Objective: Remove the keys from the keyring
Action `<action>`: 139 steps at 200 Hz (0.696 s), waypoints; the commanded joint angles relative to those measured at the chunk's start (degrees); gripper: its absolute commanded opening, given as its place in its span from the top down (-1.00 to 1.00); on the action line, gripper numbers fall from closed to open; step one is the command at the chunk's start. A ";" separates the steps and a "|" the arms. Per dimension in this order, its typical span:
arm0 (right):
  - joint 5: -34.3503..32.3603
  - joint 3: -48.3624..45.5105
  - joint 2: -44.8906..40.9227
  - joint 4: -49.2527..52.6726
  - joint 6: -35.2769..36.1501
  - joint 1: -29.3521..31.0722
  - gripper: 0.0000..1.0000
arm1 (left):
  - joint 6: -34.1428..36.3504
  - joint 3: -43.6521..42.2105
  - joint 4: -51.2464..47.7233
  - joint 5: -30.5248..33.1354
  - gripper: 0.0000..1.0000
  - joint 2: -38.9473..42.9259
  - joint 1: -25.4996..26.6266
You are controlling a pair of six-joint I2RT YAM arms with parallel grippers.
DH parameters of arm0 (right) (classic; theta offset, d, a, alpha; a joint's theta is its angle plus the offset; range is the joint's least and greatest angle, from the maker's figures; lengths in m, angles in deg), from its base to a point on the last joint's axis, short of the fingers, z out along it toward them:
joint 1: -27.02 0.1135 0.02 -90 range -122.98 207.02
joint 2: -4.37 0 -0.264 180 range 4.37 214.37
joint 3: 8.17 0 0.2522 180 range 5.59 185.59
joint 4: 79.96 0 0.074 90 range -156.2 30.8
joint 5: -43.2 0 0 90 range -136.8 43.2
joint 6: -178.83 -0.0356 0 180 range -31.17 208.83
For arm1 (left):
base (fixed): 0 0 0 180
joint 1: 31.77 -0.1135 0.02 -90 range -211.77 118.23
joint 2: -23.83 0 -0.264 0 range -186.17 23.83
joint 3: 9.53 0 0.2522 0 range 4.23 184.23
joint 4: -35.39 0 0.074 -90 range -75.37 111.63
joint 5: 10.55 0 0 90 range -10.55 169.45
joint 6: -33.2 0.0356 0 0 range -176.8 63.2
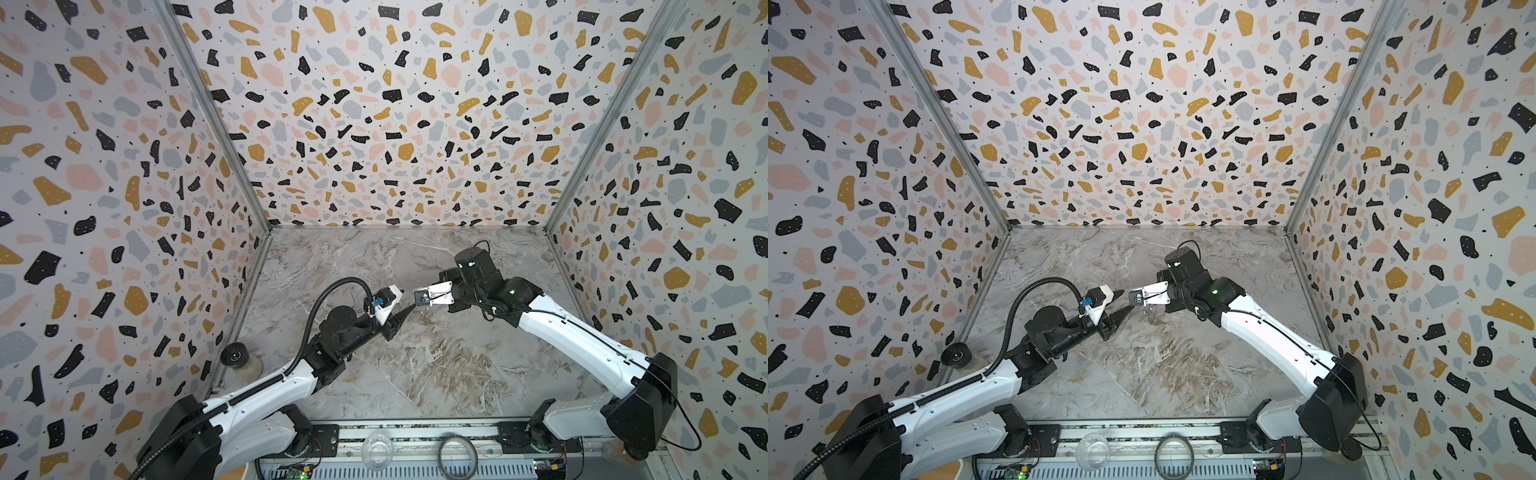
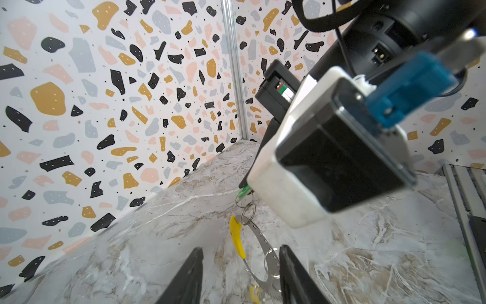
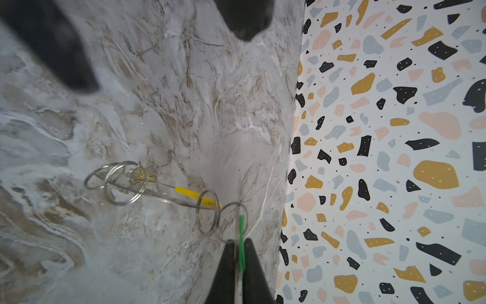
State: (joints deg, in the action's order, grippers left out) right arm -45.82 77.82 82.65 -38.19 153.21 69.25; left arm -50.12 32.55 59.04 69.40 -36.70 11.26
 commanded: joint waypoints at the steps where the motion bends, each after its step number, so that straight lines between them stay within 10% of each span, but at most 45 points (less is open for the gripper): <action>1: 1.23 2.78 0.27 3.78 -3.65 0.37 1.00 | 0.57 -0.62 5.47 0.82 0.04 -0.03 1.45; 139: 0.11 13.23 7.36 15.91 -14.12 0.39 1.00 | 3.93 -3.11 11.83 17.13 0.03 -2.97 13.54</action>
State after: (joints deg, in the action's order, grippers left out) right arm -45.12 87.85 89.97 -25.99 142.46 69.41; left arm -46.87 27.52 64.85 82.54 -37.77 23.48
